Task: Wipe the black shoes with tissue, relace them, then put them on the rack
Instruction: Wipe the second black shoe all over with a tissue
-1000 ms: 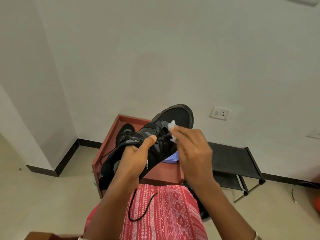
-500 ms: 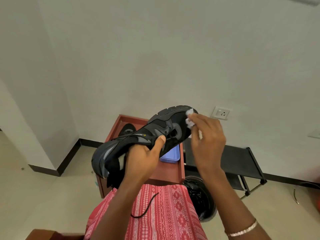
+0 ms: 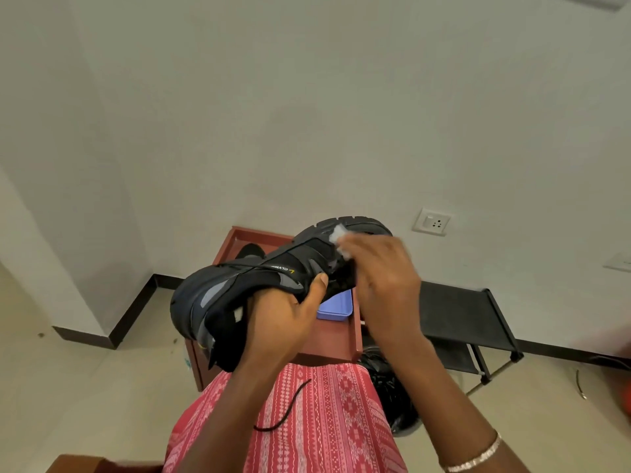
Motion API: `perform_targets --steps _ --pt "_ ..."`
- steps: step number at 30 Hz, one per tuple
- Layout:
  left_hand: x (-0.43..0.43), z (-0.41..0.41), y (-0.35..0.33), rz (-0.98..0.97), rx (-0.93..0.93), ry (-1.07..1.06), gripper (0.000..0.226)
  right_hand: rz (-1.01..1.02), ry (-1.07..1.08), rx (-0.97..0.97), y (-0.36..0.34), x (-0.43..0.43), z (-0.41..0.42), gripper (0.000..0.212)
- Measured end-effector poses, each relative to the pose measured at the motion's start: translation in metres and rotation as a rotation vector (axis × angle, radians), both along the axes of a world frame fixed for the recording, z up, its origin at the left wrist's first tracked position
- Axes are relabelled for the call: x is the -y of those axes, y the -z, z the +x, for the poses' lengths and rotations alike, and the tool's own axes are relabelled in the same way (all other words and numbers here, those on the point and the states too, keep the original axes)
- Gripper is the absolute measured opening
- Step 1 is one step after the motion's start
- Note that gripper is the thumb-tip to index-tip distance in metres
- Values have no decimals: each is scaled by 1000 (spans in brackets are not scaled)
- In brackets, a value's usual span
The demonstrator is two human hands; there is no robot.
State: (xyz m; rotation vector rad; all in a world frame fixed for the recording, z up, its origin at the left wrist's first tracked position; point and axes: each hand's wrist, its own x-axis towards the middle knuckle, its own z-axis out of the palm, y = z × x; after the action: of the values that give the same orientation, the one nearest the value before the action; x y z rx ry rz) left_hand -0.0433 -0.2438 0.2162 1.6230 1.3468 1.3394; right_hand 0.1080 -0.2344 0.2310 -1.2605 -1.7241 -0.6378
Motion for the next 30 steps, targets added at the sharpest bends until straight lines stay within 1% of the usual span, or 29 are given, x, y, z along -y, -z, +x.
perform_targets --steps 1,3,4,6,8,10,11,13,15,17,19,20,22,23,25,27,30 --pt "1 1 0 2 -19 -6 19 -9 64 -42 -4 -6 9 35" --pt "2 4 2 10 -55 -10 35 -35 149 -123 -8 -9 14 41" --pt "2 5 1 22 -60 -8 35 -35 147 -126 -6 -7 8 40" --pt "0 4 3 77 -62 -2 22 -25 71 -70 2 1 -10 32" --pt "-3 2 5 158 -118 -3 26 -8 -24 7 10 8 -19 31" --pt "-3 -1 6 168 -154 10 24 -6 -59 43 8 5 -10 28" --pt "-1 -2 4 123 -151 25 32 -21 -35 17 7 1 -4 27" --pt "3 -1 2 47 -142 24 57 -59 77 -99 2 -6 6 31" --pt "4 0 1 22 -141 27 65 -92 156 -236 -5 -12 11 42" --pt "3 1 2 11 -149 30 67 -118 155 -264 -6 -11 5 47" --pt "0 0 7 -30 -128 54 64 -139 97 -202 -1 -3 -13 45" --pt "0 -1 9 -49 -95 72 56 -137 50 -161 3 2 -24 41" --pt "1 -1 7 -51 26 113 21 -104 -22 -76 13 13 -39 30" --pt "2 0 6 -51 101 126 11 -84 -34 -52 15 14 -39 28" --pt "7 2 2 -84 192 134 20 -52 -17 -50 13 10 -30 28" --pt "8 2 -2 -94 251 153 15 -27 61 -84 7 2 -17 31" --pt "9 3 -5 -76 364 204 22 -25 179 -178 -3 -7 -4 32"
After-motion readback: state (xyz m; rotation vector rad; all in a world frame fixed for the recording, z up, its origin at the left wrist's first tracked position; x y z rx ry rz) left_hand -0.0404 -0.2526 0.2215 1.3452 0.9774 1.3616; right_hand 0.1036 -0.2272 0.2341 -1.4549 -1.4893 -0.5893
